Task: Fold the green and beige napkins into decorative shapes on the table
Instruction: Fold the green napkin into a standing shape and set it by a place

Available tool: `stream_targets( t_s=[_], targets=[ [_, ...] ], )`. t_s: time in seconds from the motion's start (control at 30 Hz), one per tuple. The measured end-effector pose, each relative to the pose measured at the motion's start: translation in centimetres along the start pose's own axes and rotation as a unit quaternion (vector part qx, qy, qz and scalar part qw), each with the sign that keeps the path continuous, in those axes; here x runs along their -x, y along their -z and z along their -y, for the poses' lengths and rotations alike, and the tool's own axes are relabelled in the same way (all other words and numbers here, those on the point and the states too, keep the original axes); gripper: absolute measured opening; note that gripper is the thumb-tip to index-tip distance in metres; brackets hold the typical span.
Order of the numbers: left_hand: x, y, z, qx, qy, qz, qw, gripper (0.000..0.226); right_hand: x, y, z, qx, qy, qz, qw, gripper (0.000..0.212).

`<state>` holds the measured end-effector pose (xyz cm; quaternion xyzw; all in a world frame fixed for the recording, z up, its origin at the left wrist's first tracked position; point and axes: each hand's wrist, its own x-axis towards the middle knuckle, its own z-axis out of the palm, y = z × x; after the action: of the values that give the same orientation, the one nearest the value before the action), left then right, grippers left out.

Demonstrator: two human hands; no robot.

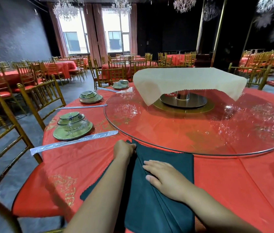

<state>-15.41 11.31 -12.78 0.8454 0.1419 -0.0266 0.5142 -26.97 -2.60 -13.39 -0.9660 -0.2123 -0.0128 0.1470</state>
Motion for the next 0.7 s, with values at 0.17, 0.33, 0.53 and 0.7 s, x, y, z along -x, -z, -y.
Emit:
stream_targets(
  t_s=[0.17, 0.33, 0.53, 0.7],
  targets=[
    [-0.2, 0.2, -0.6, -0.01, 0.004, 0.004, 1.0, 0.032, 0.1, -0.1, 0.1, -0.003, -0.004, -0.002, 1.0, 0.045],
    [0.1, 0.5, -0.2, -0.16, -0.124, -0.049, 0.978, 0.017, 0.1, -0.3, -0.1, -0.01, -0.009, 0.005, 1.0, 0.051],
    [0.7, 0.8, 2.1, -0.314, -0.336, -0.017, 0.888, 0.02, 0.0, -0.2, -0.1, -0.03, -0.005, 0.01, 0.999, 0.108],
    [1.1, 0.2, 3.1, -0.382, -0.367, -0.041, 0.847, 0.027, -0.5, -0.2, -0.1, -0.023, -0.01, 0.02, 0.999, 0.098]
  ],
)
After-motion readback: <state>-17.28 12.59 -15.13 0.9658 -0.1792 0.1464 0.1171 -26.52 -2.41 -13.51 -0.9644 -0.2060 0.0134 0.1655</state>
